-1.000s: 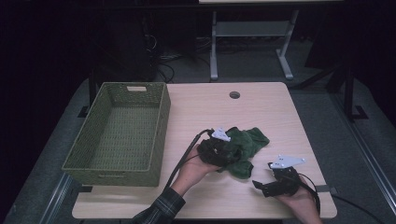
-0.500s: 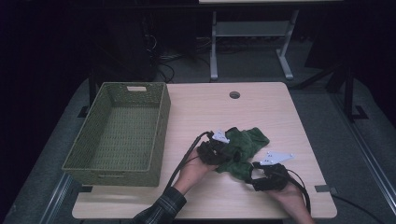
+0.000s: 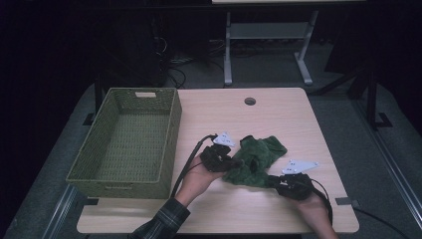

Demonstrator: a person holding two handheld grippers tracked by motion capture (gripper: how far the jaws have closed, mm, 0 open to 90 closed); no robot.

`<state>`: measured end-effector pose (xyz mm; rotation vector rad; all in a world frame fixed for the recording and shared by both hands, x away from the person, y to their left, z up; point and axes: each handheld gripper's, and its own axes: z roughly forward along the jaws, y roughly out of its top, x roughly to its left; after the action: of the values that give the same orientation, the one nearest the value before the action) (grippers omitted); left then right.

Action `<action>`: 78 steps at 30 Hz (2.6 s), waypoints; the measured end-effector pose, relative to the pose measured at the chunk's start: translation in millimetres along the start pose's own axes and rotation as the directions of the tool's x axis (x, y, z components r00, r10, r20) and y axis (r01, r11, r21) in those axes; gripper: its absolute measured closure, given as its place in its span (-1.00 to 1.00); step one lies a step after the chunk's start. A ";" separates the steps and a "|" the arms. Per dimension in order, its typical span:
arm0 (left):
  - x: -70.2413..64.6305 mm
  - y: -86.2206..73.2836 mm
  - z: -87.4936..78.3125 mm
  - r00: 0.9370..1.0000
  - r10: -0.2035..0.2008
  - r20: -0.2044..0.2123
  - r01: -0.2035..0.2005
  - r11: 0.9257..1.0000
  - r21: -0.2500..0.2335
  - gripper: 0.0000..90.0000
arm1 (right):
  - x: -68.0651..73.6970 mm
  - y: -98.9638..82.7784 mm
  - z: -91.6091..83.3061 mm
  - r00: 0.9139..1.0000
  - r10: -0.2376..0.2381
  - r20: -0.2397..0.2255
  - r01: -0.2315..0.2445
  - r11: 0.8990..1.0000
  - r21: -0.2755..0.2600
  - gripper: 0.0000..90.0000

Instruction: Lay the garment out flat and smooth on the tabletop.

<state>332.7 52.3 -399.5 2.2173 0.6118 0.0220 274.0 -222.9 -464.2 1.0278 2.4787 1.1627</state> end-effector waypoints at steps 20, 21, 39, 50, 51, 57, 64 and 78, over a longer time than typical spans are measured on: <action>5.2 -50.2 -31.9 0.998 -0.053 -0.044 0.054 0.998 0.027 0.83 | -19.2 -21.5 -36.8 0.993 0.044 0.114 -0.048 0.998 0.035 0.62; 5.0 -49.1 -34.2 0.997 -0.051 -0.056 0.052 0.998 0.022 0.77 | -19.3 -22.0 -37.9 0.992 0.048 0.119 -0.053 0.998 0.038 0.54; -32.5 -33.8 -12.7 0.999 0.011 0.041 -0.012 1.000 0.028 0.99 | -12.0 -3.2 -37.8 0.998 0.021 0.053 -0.021 1.000 -0.008 0.92; -12.8 -57.1 15.7 0.998 0.029 -0.050 -0.018 0.978 0.206 0.99 | -17.8 -12.3 -24.1 0.997 0.015 0.071 -0.021 0.996 0.084 0.93; -11.8 -57.9 14.7 0.997 0.039 -0.072 -0.023 0.977 0.213 0.99 | -18.0 -13.0 -23.5 0.997 0.007 0.076 -0.014 0.995 0.095 0.93; -4.6 -62.5 12.7 0.996 0.032 -0.084 -0.011 0.972 0.235 1.00 | -17.5 -14.9 -20.7 0.996 -0.003 0.092 -0.009 0.991 0.131 0.97; 0.1 -73.0 0.0 0.997 0.008 -0.078 0.011 0.971 0.240 1.00 | -10.3 -20.1 -25.1 0.996 0.004 0.091 -0.017 0.990 0.143 1.00; -6.2 -91.6 -17.4 0.999 -0.026 -0.046 0.036 0.973 0.230 1.00 | 5.5 -36.8 -44.1 0.996 0.016 0.090 -0.030 0.987 0.159 1.00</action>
<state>285.0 112.3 -453.0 2.4366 0.7028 -0.0185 231.2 -261.5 -461.7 1.1268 2.5294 0.9138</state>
